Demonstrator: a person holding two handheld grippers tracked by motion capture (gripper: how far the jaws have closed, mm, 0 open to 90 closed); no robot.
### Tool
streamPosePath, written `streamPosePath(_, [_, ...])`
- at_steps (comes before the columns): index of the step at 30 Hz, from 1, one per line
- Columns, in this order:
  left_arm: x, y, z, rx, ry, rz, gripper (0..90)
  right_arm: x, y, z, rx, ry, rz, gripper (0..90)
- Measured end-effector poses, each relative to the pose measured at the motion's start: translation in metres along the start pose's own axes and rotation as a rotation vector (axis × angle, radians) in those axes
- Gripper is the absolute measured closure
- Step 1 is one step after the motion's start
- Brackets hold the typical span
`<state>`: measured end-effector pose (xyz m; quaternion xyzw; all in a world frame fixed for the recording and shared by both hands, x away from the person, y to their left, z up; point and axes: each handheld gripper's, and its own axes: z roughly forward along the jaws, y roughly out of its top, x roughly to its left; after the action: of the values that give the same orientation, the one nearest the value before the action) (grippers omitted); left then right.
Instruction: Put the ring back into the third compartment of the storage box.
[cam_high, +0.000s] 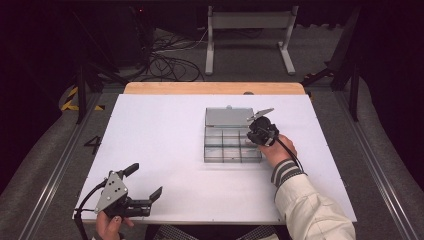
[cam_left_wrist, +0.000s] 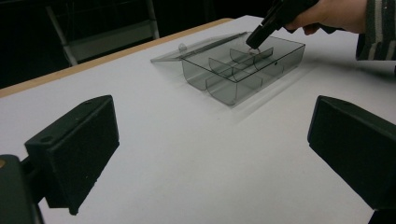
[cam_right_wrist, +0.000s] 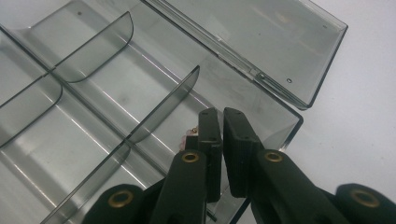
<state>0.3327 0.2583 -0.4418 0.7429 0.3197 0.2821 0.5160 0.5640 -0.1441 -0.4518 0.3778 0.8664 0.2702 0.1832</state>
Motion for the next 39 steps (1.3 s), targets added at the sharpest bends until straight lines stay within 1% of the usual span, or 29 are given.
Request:
streamPosePath(4, [0.000,0.000,0.000,-0.002,0.000,-0.003,2.5,0.000,0.001,0.001,-0.004,-0.004,0.000,86.2])
streamPosePath(7, [0.000,0.000,0.000,0.001,-0.001,0.000,2.5,0.001,0.001,0.001,-0.018,-0.009,-0.007,80.2])
streamPosePath(13, [0.000,0.000,0.000,0.002,-0.002,-0.001,2.5,0.002,0.001,-0.004,-0.044,-0.010,-0.016,75.1])
streamPosePath(16, [0.000,0.000,0.000,0.001,-0.001,0.002,2.5,0.002,0.002,-0.009,-0.069,0.001,-0.016,70.4])
streamPosePath(17, [0.000,0.000,0.000,0.002,0.000,0.003,2.5,0.002,0.002,-0.009,-0.069,0.001,-0.016,70.4])
streamPosePath(18, [0.000,0.000,0.000,0.003,0.000,0.008,2.5,0.003,0.002,-0.011,-0.076,0.003,-0.018,67.9])
streamPosePath(19, [0.000,0.000,0.000,0.002,-0.002,0.002,2.5,0.003,0.002,-0.013,-0.088,0.007,-0.022,64.5])
streamPosePath(22, [0.000,0.001,0.000,0.002,-0.002,0.009,2.5,0.005,0.003,-0.020,-0.126,0.015,-0.024,52.9])
streamPosePath(25, [0.000,0.001,0.000,0.002,-0.001,0.011,2.5,0.007,0.004,-0.027,-0.158,0.026,-0.020,45.1])
streamPosePath(30, [0.000,0.001,0.001,0.001,-0.001,0.007,2.5,0.010,0.005,-0.040,-0.205,0.054,-0.020,37.8])
streamPosePath(39, [-0.001,0.001,0.001,-0.001,0.000,0.007,2.5,0.017,0.003,-0.059,-0.254,0.092,-0.033,28.2])
